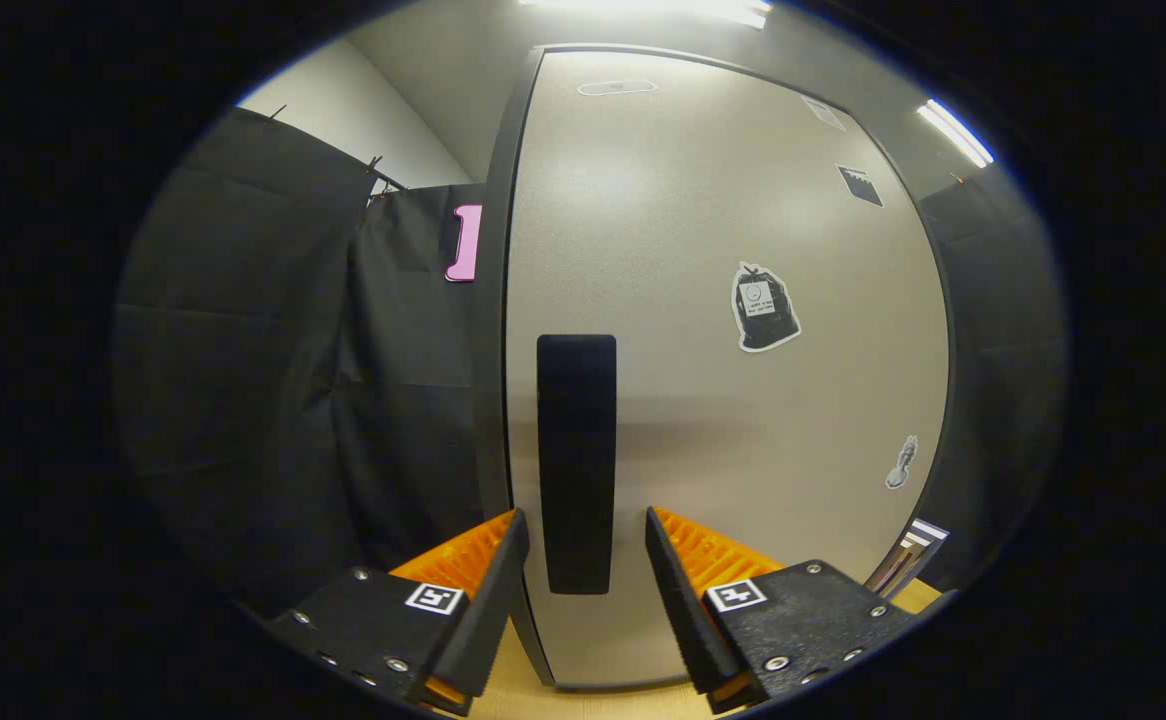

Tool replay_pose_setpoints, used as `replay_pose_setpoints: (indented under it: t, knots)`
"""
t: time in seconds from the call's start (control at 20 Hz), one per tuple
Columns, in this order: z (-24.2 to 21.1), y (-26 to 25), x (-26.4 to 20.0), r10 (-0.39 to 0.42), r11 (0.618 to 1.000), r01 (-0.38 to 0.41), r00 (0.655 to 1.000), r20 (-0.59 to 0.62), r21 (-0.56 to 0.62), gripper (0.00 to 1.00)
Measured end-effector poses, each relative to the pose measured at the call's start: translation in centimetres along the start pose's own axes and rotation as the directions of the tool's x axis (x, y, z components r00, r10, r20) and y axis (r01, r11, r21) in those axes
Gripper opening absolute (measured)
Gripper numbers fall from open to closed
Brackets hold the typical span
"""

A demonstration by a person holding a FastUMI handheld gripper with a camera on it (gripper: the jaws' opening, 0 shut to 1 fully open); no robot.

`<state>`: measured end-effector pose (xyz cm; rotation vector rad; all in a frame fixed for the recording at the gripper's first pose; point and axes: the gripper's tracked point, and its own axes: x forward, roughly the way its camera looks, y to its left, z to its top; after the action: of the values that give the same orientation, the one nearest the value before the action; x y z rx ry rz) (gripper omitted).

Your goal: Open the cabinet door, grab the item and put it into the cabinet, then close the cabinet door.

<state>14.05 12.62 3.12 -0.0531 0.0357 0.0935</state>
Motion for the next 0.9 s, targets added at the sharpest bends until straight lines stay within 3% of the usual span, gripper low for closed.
replay_pose_setpoints:
  t: [0.2,0.45,0.9]
  knots:
    - [0.0,0.5,0.3,0.020,1.000,-0.021,1.000,-0.008,-0.020,0.33]
    - [-0.1,0.5,-0.1,0.072,0.997,-0.073,0.997,-0.036,-0.035,0.27]
    - [0.2,0.7,-3.3,0.202,0.978,-0.205,0.976,-0.077,-0.030,0.27]
